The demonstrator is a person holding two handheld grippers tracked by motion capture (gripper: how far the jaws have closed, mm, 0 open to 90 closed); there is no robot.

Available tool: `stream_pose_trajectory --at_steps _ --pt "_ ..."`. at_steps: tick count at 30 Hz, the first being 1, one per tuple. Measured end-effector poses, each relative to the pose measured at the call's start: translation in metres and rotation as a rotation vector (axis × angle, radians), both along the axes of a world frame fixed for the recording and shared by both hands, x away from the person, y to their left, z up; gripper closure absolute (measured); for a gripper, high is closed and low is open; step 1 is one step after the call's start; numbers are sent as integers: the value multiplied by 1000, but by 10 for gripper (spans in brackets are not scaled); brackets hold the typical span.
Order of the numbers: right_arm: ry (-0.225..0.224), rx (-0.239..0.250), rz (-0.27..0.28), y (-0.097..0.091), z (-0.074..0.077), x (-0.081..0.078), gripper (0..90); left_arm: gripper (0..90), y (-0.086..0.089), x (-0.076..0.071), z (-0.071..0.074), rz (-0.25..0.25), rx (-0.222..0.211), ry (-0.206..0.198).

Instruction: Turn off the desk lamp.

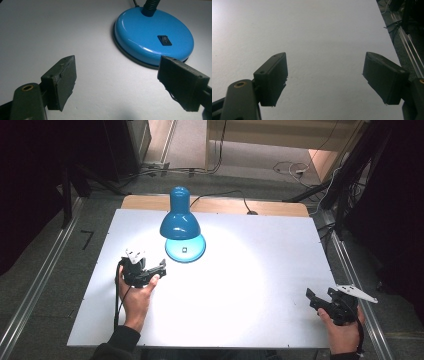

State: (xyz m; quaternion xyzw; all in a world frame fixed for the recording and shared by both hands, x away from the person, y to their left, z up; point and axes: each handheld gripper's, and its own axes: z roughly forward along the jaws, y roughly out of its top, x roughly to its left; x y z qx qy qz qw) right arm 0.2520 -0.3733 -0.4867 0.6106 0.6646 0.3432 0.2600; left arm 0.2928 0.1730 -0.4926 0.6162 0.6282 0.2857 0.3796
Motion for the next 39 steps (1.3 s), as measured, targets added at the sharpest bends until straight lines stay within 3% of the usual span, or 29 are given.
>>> stream_pose_trajectory --at_steps 11,24,32,39 --pt "0 6 4 -1 -1 1 193 198 -19 14 -2 -31 13 -2" --pt "3 13 2 -1 -1 2 202 245 -27 25 -5 -30 34 -12" --pt "10 16 7 -2 -2 2 204 432 -32 32 -7 -47 -2 -4" --pt "8 15 9 -1 -2 4 208 673 -39 41 -8 -84 -41 -11"
